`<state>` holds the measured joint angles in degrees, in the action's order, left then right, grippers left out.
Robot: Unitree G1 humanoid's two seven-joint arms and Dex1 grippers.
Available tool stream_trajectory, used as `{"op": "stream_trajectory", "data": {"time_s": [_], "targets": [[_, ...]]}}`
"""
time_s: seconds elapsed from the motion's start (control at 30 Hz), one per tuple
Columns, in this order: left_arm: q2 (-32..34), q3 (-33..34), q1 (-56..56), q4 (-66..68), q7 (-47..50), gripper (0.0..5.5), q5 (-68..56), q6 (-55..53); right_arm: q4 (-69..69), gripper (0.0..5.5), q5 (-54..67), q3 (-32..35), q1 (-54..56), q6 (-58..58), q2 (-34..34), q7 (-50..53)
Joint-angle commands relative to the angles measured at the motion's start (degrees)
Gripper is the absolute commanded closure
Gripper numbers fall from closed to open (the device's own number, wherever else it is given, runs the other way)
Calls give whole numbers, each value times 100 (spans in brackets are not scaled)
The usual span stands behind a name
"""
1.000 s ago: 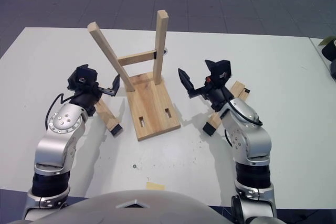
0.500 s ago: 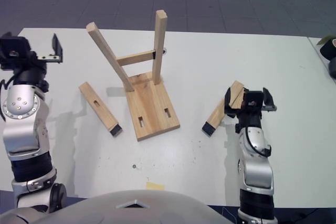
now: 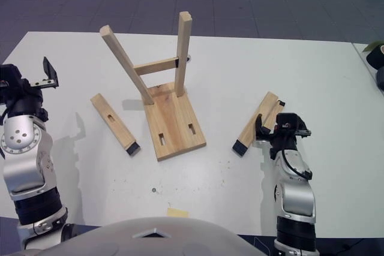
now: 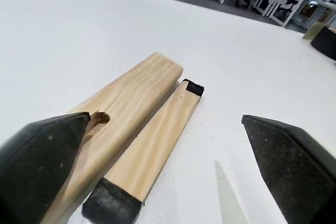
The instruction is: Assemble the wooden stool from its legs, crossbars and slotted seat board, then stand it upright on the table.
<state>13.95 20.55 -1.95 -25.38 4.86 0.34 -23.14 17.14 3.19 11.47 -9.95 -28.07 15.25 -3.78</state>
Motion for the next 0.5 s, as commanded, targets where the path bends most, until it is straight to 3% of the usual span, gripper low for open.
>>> {"op": "stream_trajectory", "data": {"time_s": [0.03,0.23,0.5], "targets": [[-133,-93,10,-21,98,11,72,11,-163,10,-68,-248,207,-671,139,-159],[-213,-217,-24,64,131,11,84,29,-132,10,84,-551,602,-701,62,-426],[-350,-346,20,74,168,11,77,137,-147,10,148,85,543,139,-108,-99]]}}
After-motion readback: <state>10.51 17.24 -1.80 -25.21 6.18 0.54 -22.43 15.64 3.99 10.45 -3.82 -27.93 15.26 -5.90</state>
